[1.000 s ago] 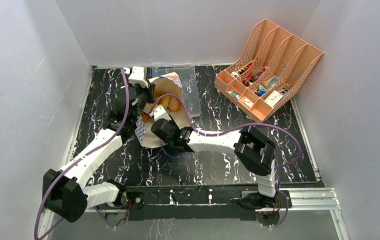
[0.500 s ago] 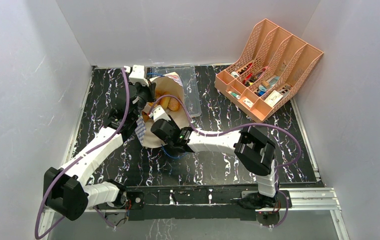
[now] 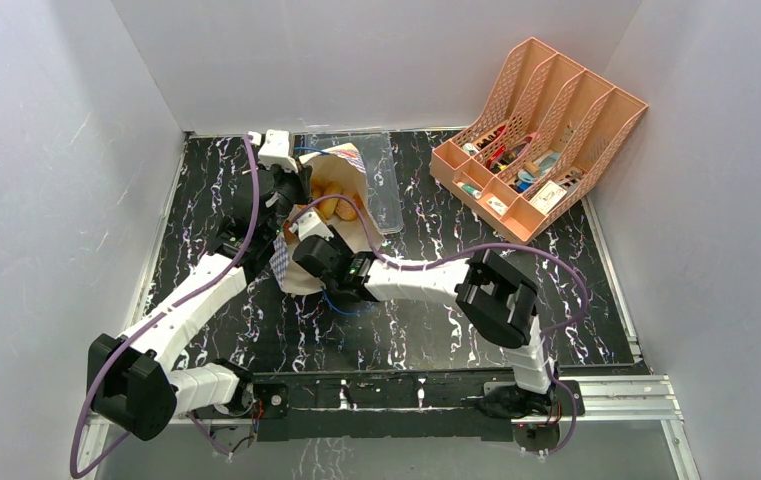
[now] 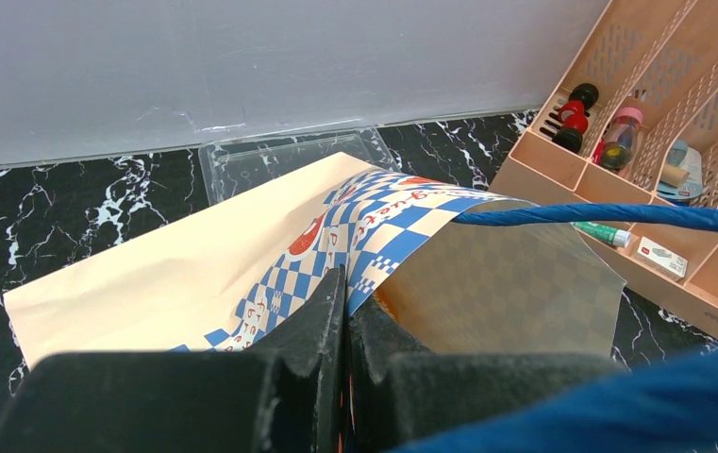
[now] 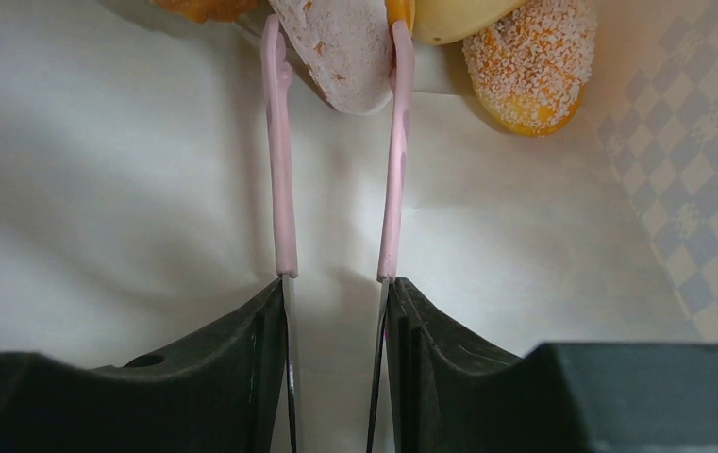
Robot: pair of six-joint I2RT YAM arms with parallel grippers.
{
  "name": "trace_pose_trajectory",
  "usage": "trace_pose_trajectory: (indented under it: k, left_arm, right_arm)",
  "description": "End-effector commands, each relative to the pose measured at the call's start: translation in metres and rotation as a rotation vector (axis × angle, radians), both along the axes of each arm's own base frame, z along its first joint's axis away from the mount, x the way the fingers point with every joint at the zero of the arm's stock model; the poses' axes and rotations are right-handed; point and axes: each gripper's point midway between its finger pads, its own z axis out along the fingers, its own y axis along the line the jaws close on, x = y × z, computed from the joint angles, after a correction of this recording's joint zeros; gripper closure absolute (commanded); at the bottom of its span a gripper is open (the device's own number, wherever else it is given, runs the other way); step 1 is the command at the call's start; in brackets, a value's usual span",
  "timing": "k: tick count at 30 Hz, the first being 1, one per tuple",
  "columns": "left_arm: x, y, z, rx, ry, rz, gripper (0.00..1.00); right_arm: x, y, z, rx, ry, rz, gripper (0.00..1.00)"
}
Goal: Take the fake bread out of the paper bag
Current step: Take out the fake bread from the paper bag.
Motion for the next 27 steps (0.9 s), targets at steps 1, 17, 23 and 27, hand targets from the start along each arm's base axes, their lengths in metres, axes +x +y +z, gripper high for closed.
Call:
trace_pose_trajectory:
  k: [1, 17, 23, 27]
  left_arm:
    - [-0.006, -0.020, 0.020, -0.060, -0.023, -0.079, 1.00]
    - [-0.008, -0.020, 0.019, -0.064, -0.025, -0.084, 1.00]
    - [-0.007, -0.018, 0.018, -0.059, -0.022, -0.068, 1.00]
    - [-0.003, -0.013, 0.015, -0.049, -0.016, -0.034, 1.00]
  right_arm:
    - [0.014, 0.017, 0.026, 0.006, -0.092, 0.008, 0.62]
    - [0.051, 0.009, 0.010, -0.048, -0.149, -0.088, 0.60]
    - [0.057, 0.004, 0.010, -0.043, -0.141, -0.098, 0.69]
    - [0.054, 0.003, 0.015, -0.025, -0.128, -0.092, 0.90]
